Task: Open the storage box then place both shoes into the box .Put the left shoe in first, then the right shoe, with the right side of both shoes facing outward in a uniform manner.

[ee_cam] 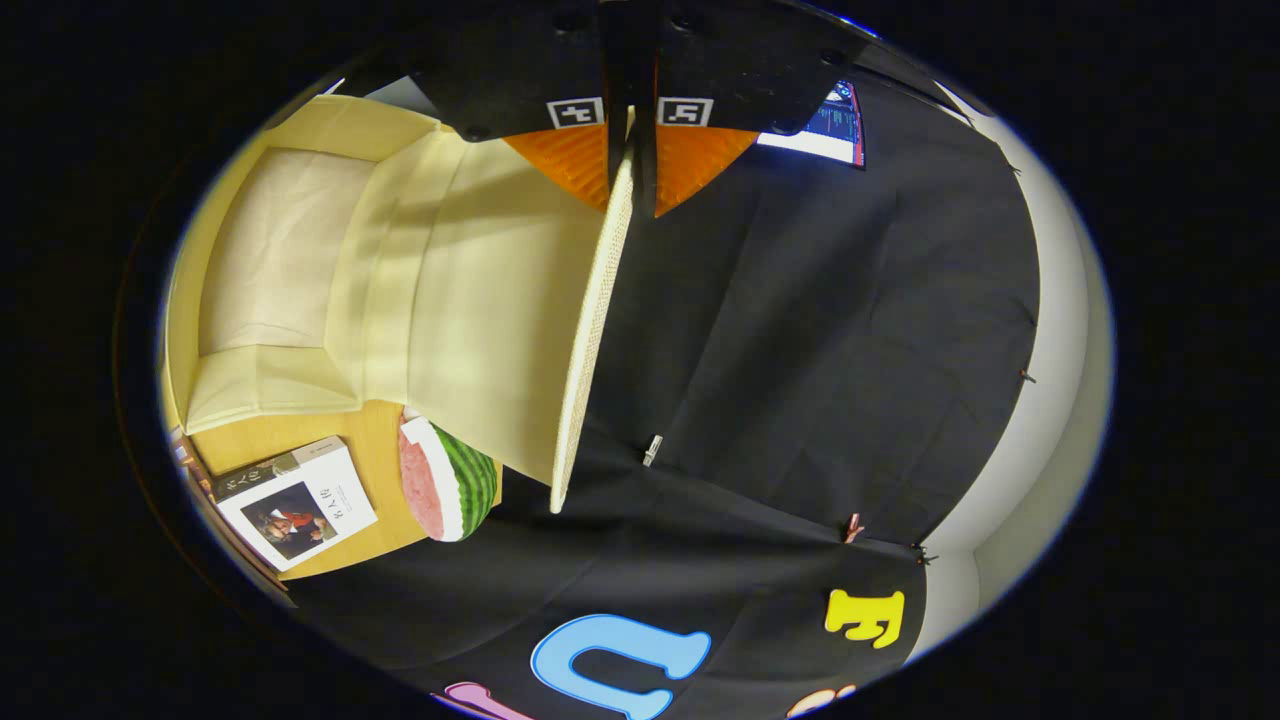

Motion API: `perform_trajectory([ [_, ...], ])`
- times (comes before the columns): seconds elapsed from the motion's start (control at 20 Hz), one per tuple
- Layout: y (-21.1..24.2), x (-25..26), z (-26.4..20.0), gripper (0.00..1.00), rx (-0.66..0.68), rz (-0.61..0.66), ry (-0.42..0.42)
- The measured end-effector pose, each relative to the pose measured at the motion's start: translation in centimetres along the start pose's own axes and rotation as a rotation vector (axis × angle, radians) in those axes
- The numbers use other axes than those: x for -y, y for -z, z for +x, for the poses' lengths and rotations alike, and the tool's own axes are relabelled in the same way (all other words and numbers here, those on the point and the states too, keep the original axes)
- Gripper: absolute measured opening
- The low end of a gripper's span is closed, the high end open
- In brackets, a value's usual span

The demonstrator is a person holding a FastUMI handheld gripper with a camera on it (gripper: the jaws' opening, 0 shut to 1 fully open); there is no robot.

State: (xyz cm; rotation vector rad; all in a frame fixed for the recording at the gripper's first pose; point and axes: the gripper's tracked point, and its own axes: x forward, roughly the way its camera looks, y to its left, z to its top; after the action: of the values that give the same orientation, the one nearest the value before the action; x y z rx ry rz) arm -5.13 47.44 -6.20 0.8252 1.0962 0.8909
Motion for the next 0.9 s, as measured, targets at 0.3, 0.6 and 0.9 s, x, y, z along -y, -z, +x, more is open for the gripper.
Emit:
perform_trajectory([
  [0.3, 1.3, -0.1, 5.1, 0.05, -0.034, -0.027, 0.047],
  [0.6, -0.4, 0.2, 5.2, 0.41, 0.016, -0.061, 0.052],
  [0.9, -3.8, 3.1, -2.4, 0.98, 0.154, -0.121, 0.124],
])
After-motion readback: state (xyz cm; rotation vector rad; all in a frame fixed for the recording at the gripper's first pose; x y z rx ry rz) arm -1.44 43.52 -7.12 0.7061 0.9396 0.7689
